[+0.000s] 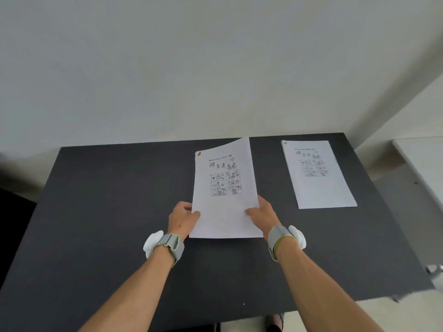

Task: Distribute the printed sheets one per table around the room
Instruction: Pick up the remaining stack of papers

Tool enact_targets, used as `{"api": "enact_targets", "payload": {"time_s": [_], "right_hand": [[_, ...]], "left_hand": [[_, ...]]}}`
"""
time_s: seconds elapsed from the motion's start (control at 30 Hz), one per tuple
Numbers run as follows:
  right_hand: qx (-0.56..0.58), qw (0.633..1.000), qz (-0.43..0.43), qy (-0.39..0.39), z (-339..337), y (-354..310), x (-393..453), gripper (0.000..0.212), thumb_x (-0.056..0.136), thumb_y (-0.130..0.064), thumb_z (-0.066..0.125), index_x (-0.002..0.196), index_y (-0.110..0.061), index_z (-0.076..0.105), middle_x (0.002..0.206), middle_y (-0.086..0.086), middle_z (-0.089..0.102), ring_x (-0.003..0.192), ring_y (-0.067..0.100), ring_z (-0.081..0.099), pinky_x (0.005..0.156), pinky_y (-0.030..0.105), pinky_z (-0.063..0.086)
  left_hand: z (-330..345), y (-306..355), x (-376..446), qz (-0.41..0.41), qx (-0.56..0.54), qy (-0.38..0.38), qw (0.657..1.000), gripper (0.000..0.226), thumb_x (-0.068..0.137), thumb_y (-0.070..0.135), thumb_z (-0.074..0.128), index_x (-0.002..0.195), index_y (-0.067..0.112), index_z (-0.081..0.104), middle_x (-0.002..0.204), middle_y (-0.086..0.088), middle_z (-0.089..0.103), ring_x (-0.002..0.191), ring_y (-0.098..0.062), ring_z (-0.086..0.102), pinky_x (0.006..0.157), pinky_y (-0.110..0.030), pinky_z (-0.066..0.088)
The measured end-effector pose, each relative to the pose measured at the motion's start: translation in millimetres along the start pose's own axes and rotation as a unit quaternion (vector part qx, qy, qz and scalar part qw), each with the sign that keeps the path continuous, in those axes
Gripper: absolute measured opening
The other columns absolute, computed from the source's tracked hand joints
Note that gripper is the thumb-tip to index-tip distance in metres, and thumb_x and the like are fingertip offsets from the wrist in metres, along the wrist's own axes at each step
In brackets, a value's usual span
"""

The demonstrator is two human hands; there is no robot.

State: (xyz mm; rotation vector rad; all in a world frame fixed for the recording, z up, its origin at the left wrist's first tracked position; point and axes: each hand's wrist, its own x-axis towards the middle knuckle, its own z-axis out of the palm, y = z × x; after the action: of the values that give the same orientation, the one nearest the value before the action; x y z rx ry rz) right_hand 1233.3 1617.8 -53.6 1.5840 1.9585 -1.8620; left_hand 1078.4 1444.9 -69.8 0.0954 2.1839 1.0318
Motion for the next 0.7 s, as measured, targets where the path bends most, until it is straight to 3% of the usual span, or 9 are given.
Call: {"api": "enact_targets", "payload": {"time_s": [0.1,0.37,0.53,0.6,0.7], "right_hand": [[-0.002,1.000,-0.011,0.021,-33.2,7.4,-9.4,0.047,0.089,-0.004,0.052,0.130,-0.027,0.060,0.116,0.000,0.070,0.107,0.026,0.066,0.097,0.043,0.053],[0.081,0.993,-0.033,0.085,-160.7,47.8,-47.6,0.041,0.091,-0.003,0.055,0.124,-0.028,0.060,0.109,-0.005,0.069,0.101,0.020,0.065,0.086,0.033,0.047],[0.121,0.984,-0.044,0.123,-255.7,83.8,-74.3,0.037,0.091,-0.004,0.056,0.112,-0.035,0.062,0.104,-0.013,0.071,0.094,0.009,0.066,0.073,0.027,0.049],[0.131,0.980,-0.048,0.142,-296.5,98.9,-87.4,0.037,0.092,-0.004,0.055,0.107,-0.038,0.061,0.099,-0.018,0.069,0.091,0.005,0.064,0.068,0.023,0.047],[0.135,0.976,-0.054,0.162,-357.0,126.0,-103.9,0.038,0.092,-0.004,0.055,0.113,-0.034,0.063,0.104,-0.014,0.071,0.096,0.013,0.066,0.071,0.025,0.049]], "left_hand": [[18.5,21.1,-13.2,0.019,0.006,-0.053,0.998,0.022,0.086,0.012,0.065,0.107,0.015,0.060,0.104,-0.005,0.071,0.096,-0.025,0.070,0.084,-0.045,0.061],[119.1,89.2,-76.8,0.062,0.004,-0.167,0.984,0.027,0.088,0.003,0.058,0.114,0.010,0.054,0.107,-0.012,0.074,0.096,-0.031,0.073,0.088,-0.054,0.060],[202.6,125.1,-128.6,0.103,0.018,-0.213,0.972,0.040,0.091,0.003,0.063,0.127,0.019,0.055,0.114,-0.007,0.073,0.102,-0.027,0.071,0.093,-0.050,0.058],[241.0,139.6,-152.8,0.127,0.023,-0.214,0.968,0.039,0.091,0.002,0.062,0.126,0.019,0.056,0.112,-0.005,0.073,0.098,-0.022,0.072,0.088,-0.042,0.058],[299.9,161.5,-188.5,0.158,0.026,-0.208,0.965,0.038,0.089,-0.003,0.060,0.124,0.013,0.059,0.114,-0.008,0.073,0.098,-0.021,0.072,0.082,-0.031,0.056]]}}
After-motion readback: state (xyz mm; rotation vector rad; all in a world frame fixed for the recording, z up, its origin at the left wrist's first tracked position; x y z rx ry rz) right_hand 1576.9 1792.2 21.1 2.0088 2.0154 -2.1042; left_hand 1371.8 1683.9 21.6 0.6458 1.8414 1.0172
